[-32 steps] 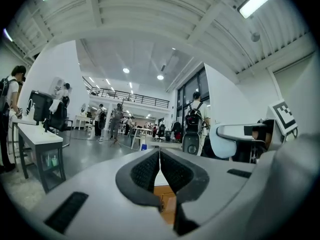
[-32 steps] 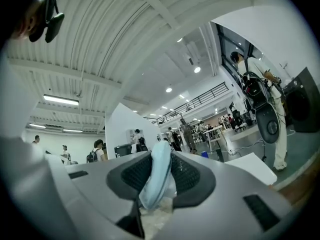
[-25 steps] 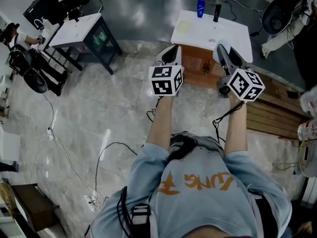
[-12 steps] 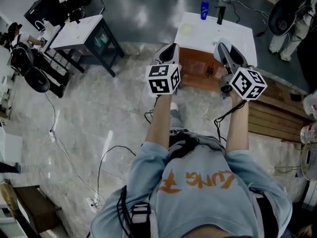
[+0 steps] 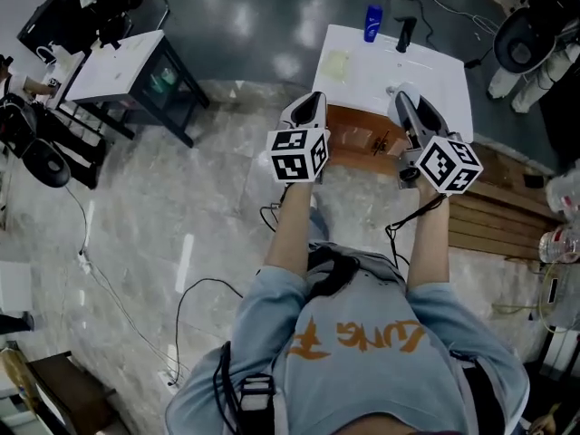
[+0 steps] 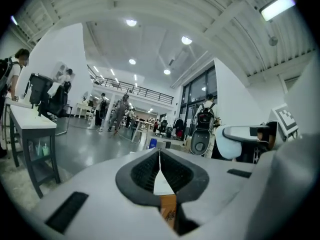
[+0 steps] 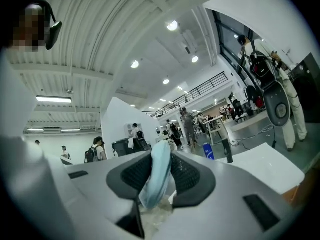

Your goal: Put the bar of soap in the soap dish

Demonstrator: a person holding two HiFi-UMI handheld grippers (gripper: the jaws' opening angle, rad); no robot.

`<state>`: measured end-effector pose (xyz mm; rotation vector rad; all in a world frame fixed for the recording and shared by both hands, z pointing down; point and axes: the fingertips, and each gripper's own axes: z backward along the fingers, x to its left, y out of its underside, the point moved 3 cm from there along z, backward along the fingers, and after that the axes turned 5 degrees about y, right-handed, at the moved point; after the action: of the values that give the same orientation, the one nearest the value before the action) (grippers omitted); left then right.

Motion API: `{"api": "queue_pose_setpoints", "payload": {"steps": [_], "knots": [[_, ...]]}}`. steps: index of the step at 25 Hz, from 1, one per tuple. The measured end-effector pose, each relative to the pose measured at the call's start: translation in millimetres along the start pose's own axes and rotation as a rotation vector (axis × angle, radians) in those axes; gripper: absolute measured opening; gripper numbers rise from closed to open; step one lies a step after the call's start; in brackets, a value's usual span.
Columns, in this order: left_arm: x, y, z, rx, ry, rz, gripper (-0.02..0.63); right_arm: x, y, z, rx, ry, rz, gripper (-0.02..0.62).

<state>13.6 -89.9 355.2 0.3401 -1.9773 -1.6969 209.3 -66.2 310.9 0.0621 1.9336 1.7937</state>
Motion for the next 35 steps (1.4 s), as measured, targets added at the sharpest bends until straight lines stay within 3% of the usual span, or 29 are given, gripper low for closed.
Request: {"api": "queue_pose_setpoints", "payload": {"steps": [11,16,21,25,30,35], "knots": [[117,28,-85,0.106,-0.063,0.089,0.026,-25,46,-147,0.139,0.016,-0.041,0.137],[171,32,-129,0.154,-0.088,0.057,0.026,-31,61,-220,0.197,0.005,-0.049,0.137],[215,60,-151,0.224,-0.113,0.147,0.026,-39,90,-259,0.298,0.055,-0.056,0.137],[234,80,-180,0.254,-0.091,0.193,0.026,-51,109,-282,0.347,0.086,-0.056,0.137],[220,102,-212,0.293,-0.046,0.214,0.026,-94,116,-283,0.379,0.150,-0.083,0.137],[226,117,-229,0.334,-0.073,0.243,0.026,-112,136,-297,0.424,0.144,-0.138,0.137]]}}
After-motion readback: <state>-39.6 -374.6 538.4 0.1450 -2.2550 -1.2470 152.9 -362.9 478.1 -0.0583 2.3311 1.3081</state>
